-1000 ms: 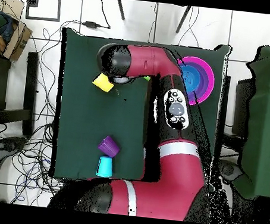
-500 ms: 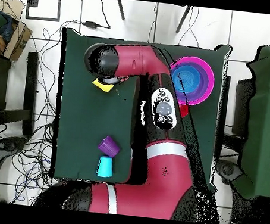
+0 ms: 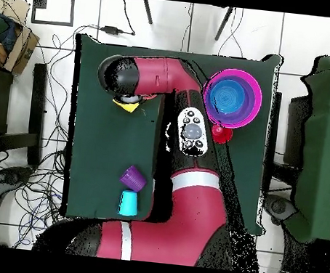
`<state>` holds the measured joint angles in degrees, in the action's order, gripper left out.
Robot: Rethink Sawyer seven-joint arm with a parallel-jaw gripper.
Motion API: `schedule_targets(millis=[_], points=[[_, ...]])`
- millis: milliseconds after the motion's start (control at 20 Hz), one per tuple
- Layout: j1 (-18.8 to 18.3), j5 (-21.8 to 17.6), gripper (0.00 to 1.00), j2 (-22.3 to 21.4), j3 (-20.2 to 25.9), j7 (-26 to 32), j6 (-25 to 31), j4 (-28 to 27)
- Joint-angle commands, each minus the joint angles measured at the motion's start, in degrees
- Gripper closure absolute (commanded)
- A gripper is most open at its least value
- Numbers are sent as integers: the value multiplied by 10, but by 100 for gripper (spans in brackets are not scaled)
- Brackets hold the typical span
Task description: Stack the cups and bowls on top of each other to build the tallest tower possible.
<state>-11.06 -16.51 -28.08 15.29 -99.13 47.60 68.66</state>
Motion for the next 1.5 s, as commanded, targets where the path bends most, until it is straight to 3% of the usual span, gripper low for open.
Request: schedule_targets(millis=[50, 600, 900, 1500], points=[[24, 3, 0, 53, -10, -96, -29, -22], [75, 17, 0, 93, -44, -173, -88, -32], [80, 25, 0, 108, -43, -152, -51, -75], [90, 28, 0, 124, -58, -165, -84, -75]])
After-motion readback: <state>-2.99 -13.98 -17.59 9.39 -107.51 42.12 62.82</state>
